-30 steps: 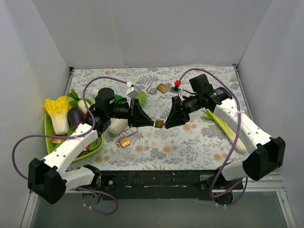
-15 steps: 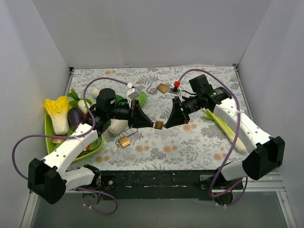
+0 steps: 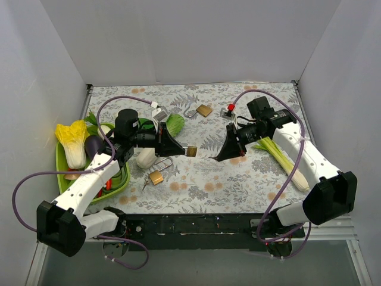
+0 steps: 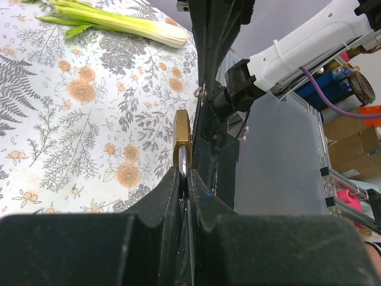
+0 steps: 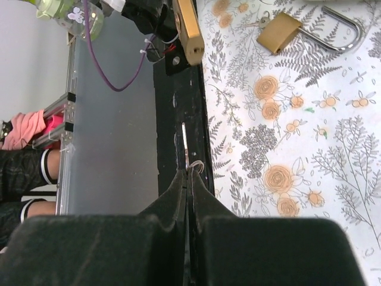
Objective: Lock with the key
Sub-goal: Lock the lock, then place the key at the center of the board.
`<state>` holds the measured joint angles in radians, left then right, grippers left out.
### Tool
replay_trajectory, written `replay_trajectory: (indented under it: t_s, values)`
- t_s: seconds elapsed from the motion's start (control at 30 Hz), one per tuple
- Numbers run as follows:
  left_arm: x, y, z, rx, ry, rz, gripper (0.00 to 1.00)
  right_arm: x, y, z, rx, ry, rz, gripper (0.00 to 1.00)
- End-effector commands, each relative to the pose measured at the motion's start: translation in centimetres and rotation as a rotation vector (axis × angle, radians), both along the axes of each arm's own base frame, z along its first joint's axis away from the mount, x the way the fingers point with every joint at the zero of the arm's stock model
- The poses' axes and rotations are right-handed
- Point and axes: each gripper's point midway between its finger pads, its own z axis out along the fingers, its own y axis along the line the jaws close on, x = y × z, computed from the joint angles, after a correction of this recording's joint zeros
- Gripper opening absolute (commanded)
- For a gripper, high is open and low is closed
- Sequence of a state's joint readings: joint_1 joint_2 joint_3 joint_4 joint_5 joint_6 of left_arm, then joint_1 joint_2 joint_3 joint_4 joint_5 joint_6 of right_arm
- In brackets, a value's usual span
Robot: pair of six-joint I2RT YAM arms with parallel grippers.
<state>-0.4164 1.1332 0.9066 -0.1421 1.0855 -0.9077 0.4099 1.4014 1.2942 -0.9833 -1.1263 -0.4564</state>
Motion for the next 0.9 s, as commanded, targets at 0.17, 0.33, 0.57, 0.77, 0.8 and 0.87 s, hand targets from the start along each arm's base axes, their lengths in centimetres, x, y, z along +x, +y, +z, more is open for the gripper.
replay_trajectory:
  t_s: [0.17,0.33,0.57,0.77,0.8,0.87]
  values:
    - [1.0,0.6,1.6,-0.035,-0.035,0.05,0.0,10.3,-5.8,-3.4,-0.116,-0.036,-0.383,0.01]
    - [2.1,0.7,1.4,-0.023,-0.058,0.108,0.0,21.3,-12.6,-5.5,-0.24,-0.137,-0.834,0.01]
    - [2.9,0.8,1.3,-0.021,-0.057,0.146,0.0,29.3,-17.1,-9.6,-0.415,-0.188,-1.095,0.01]
    - [4.0,1.0,1.3,-0.009,-0.057,0.168,0.0,32.9,-18.0,-12.6,-0.441,-0.171,-1.185,0.01]
    - [4.0,1.0,1.2,-0.006,-0.048,0.168,0.0,33.3,-17.8,-13.4,-0.446,-0.158,-1.189,0.01]
    - [4.2,1.1,1.1,-0.005,-0.037,0.175,0.0,34.5,-18.0,-13.3,-0.438,-0.172,-1.211,0.01]
